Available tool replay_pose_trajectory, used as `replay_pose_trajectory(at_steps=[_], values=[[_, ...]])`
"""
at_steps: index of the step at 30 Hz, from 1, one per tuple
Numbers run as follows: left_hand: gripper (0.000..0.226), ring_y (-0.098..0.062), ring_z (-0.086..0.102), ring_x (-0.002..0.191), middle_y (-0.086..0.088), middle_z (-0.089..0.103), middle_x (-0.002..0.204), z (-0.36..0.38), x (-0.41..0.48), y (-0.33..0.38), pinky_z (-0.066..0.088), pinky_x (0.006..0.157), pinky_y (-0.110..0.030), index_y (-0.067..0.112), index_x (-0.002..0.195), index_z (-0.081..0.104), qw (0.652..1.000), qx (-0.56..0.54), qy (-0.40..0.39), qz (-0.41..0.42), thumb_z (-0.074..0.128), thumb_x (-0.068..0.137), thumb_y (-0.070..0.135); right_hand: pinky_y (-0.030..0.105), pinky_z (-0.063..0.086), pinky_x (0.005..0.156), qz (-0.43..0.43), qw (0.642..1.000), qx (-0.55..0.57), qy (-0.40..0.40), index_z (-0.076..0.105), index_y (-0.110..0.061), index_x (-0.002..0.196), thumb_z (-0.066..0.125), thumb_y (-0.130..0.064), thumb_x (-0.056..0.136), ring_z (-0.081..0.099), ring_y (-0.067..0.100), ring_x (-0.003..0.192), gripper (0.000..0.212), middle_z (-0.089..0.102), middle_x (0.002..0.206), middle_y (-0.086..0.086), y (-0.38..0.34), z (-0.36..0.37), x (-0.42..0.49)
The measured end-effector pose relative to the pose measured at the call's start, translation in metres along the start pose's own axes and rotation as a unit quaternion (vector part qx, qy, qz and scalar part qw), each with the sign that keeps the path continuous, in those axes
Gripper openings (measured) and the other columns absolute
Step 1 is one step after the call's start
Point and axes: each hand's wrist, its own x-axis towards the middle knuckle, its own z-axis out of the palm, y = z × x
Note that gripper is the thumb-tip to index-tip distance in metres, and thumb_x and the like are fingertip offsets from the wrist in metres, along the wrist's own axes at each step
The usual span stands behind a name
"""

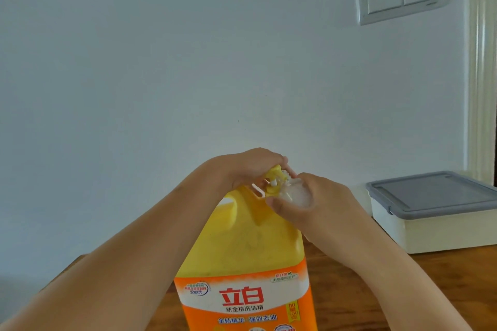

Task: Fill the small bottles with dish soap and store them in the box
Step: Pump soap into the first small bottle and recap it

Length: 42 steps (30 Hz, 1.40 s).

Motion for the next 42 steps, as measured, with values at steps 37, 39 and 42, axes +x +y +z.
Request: replay_pose_trajectory(at_steps=[37, 39, 42], values=[[0.047, -0.018, 0.056, 0.115, -0.002, 0.062, 0.126, 0.006, -0.006, -0.001, 0.036, 0.110, -0.040, 0.027, 0.117, 0.070, 0.996, 0.073, 0.035, 0.035, 0.026, 0.105, 0.038, 0.017, 0.044, 0.047, 0.022, 0.999, 0.000, -0.034, 0.048, -0.029, 0.074, 0.054, -0.054, 0.084, 0.052, -0.005, 0.037, 0.028, 0.063, 0.057, -0.004, -0.009, -0.004, -0.003], [0.047, -0.018, 0.056, 0.114, -0.003, 0.062, 0.126, 0.007, -0.006, 0.000, 0.036, 0.108, -0.037, 0.026, 0.118, 0.070, 0.996, 0.077, 0.032, 0.031, 0.026, 0.106, 0.036, 0.022, 0.051, 0.048, 0.040, 0.998, 0.018, -0.038, 0.049, -0.027, 0.080, 0.053, -0.054, 0.085, 0.053, 0.000, 0.033, 0.028, 0.065, 0.054, -0.001, -0.010, -0.004, -0.004], [0.047, -0.020, 0.058, 0.113, -0.002, 0.062, 0.123, 0.007, -0.008, 0.001, 0.039, 0.105, -0.035, 0.025, 0.118, 0.070, 0.996, 0.074, 0.033, 0.033, 0.026, 0.105, 0.034, 0.017, 0.049, 0.047, 0.040, 0.999, -0.002, -0.015, 0.039, -0.042, 0.088, 0.055, -0.056, 0.082, 0.052, 0.002, 0.036, 0.022, 0.061, 0.052, -0.006, -0.007, -0.001, -0.003]])
